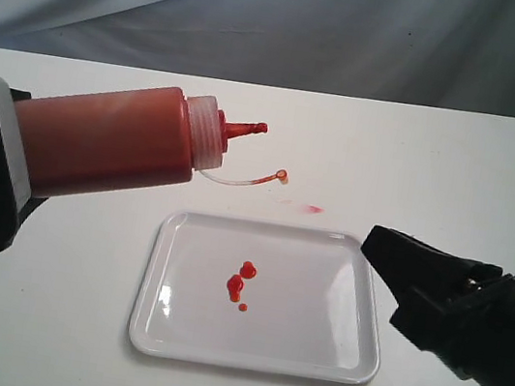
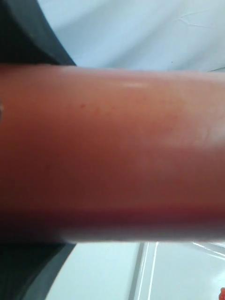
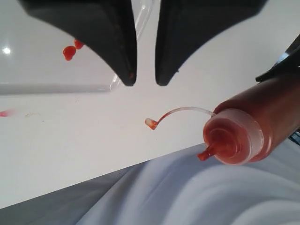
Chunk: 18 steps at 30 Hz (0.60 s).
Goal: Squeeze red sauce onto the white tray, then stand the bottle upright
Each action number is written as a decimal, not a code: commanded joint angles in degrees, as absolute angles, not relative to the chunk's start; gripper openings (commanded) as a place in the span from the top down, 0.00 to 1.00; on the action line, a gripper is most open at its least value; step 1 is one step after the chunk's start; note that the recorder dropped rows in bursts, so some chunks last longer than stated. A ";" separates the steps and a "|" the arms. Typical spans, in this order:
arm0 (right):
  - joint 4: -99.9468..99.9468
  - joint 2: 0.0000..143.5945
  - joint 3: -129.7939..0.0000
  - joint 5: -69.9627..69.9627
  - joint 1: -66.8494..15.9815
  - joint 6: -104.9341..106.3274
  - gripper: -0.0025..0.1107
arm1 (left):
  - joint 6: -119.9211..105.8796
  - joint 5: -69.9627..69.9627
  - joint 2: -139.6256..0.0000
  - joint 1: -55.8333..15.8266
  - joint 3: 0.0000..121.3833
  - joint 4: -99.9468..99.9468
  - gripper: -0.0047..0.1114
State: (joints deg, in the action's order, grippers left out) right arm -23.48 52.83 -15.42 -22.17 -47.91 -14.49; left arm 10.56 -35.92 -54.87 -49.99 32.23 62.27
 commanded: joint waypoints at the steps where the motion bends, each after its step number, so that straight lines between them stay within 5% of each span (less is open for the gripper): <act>1: -22.65 53.12 -15.21 -24.32 -48.02 -14.95 0.86 | 12.14 -34.32 -53.99 -50.25 32.54 64.11 0.96; 8: -22.65 53.12 -15.21 -25.52 -48.02 -17.17 0.87 | 12.14 -34.32 -53.99 -50.25 32.54 64.11 0.96; 12: -21.19 53.12 -15.21 -25.65 -48.02 -21.81 0.98 | 12.14 -34.32 -53.99 -50.25 32.54 64.11 0.96; 18: -4.49 56.64 -15.21 -35.69 -48.02 -41.77 0.98 | 12.14 -34.32 -53.99 -50.25 32.54 64.11 0.96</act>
State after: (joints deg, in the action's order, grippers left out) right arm -13.86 54.13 -15.42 -30.03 -47.91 -32.97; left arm 10.56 -35.92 -54.87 -49.99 32.23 62.54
